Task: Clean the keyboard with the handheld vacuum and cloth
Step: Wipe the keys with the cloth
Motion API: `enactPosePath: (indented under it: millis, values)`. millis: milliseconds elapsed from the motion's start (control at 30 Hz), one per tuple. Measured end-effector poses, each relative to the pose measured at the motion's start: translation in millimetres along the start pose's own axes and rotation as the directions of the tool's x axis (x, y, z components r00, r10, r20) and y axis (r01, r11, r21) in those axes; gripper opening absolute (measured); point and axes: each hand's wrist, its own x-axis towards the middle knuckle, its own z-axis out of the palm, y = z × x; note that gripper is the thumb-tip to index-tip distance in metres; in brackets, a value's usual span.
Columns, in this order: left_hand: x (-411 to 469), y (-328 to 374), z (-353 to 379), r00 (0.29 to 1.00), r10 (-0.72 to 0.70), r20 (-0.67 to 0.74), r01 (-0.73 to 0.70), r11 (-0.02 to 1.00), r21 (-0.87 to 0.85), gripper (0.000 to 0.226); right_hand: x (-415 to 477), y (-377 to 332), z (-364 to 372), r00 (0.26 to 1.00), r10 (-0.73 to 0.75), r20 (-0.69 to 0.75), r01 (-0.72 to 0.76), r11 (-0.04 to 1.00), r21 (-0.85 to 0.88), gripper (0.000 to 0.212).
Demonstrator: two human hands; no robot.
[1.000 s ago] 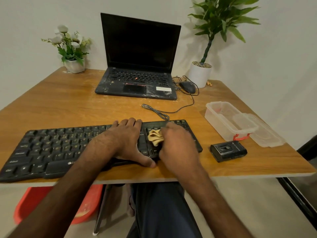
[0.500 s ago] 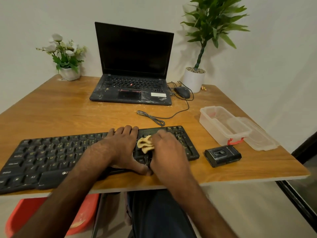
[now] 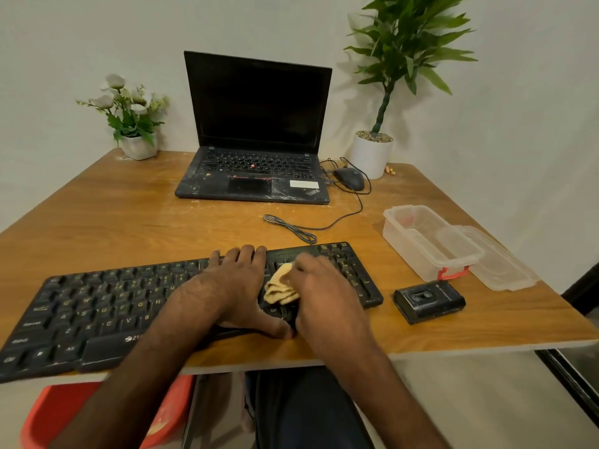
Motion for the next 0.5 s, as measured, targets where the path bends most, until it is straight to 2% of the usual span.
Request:
enactPosePath:
  millis: [167,233,367,500]
  values:
    - [0.2,-2.6,2.5,1.0,0.023,-0.021,-0.023,1.0,0.002,0.144,-42.5,14.6,11.6,1.0,-0.029,-0.009,0.03,0.999,0.044,0.064]
    - [1.8,-2.1,3.1,0.999,0.02,-0.026,-0.02,1.0,0.003,0.145,-52.1,13.9,18.0,0.999,-0.009,-0.032,0.009,1.0,-0.025,0.067]
    - [0.3,0.9,0.5,1.0,0.009,-0.007,-0.009,1.0,0.012,0.145,-28.9,-1.0,10.2,0.995,0.045,-0.085,-0.051,0.996,-0.068,0.049]
    - [-2.2,1.1,-1.9,1.0,-0.006,0.005,0.006,1.0,0.013,0.143,18.1,-5.8,2.6,0.998,0.012,-0.056,-0.017,0.996,-0.089,0.035]
